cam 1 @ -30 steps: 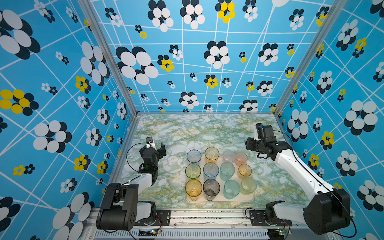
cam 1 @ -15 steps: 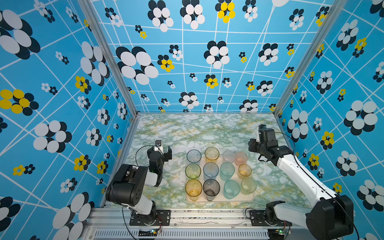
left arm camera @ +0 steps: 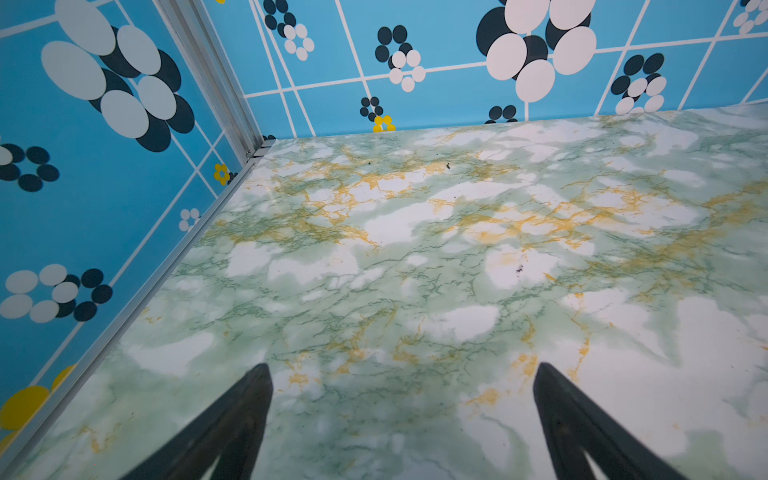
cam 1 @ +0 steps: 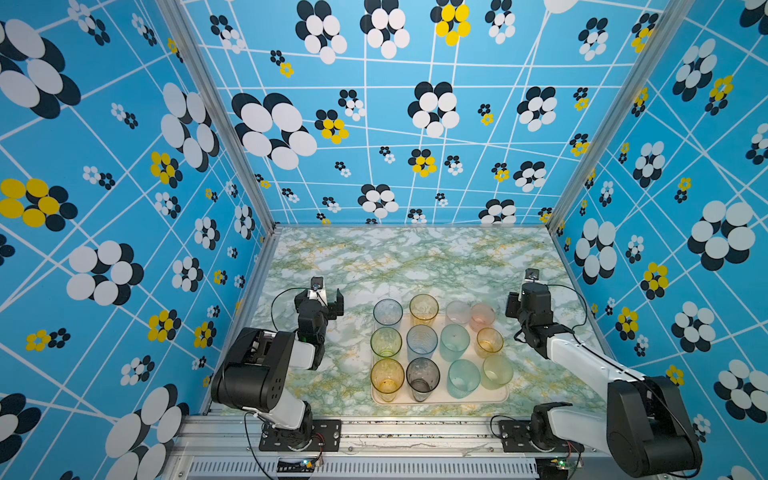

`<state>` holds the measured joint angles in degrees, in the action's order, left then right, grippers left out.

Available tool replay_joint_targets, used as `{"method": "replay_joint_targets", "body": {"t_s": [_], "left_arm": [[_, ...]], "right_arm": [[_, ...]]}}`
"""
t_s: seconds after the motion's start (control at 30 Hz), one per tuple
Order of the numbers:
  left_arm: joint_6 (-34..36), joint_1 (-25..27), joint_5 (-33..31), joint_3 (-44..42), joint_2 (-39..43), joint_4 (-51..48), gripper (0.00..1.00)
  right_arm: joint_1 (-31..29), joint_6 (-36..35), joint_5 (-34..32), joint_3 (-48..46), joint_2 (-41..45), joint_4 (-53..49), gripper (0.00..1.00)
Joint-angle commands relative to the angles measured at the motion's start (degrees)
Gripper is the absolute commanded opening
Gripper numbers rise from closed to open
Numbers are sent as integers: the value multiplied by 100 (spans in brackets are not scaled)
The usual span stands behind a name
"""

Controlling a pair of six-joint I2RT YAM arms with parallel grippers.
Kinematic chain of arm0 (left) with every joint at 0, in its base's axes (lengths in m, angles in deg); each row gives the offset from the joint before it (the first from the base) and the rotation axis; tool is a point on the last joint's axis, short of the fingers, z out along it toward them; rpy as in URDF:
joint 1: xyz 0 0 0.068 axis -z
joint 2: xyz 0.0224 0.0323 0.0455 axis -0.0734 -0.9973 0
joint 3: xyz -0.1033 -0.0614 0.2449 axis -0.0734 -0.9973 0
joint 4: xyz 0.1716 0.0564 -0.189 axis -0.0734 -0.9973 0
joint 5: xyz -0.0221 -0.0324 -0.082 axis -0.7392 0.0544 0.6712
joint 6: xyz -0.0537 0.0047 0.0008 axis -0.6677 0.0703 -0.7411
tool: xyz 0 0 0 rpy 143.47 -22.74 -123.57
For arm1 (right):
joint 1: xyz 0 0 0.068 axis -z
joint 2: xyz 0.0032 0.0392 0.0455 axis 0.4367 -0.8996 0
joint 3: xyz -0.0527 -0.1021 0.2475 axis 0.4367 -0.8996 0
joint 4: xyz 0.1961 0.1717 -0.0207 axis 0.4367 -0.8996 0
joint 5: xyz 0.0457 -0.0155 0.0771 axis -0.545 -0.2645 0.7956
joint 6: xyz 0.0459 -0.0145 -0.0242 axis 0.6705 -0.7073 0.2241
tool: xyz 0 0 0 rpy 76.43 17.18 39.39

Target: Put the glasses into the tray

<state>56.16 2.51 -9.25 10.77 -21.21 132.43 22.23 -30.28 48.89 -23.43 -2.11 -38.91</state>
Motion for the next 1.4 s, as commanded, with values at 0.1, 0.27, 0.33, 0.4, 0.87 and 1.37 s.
{"method": "replay_joint_targets", "body": {"t_s": [0.1,0.27,0.33,0.4,0.87,1.37], "left_arm": [[95,-4,113,-77,35,199,99],[130,13,149,-150,26,324,99],[150,22,167,-177,18,394,99],[165,27,167,-190,9,434,99],[-201,-280,286,448,79,-838,99],[-222,-297,316,467,80,-880,99]], "right_arm": [[488,31,345,-573,-490,2396,50],[499,14,550,-739,-1069,3273,50],[503,-30,671,-777,-1143,3427,50],[501,-78,831,-816,-1137,3415,50],[496,-320,1364,-678,-1724,3793,99],[494,-322,1385,-689,-1731,3829,99]]}}
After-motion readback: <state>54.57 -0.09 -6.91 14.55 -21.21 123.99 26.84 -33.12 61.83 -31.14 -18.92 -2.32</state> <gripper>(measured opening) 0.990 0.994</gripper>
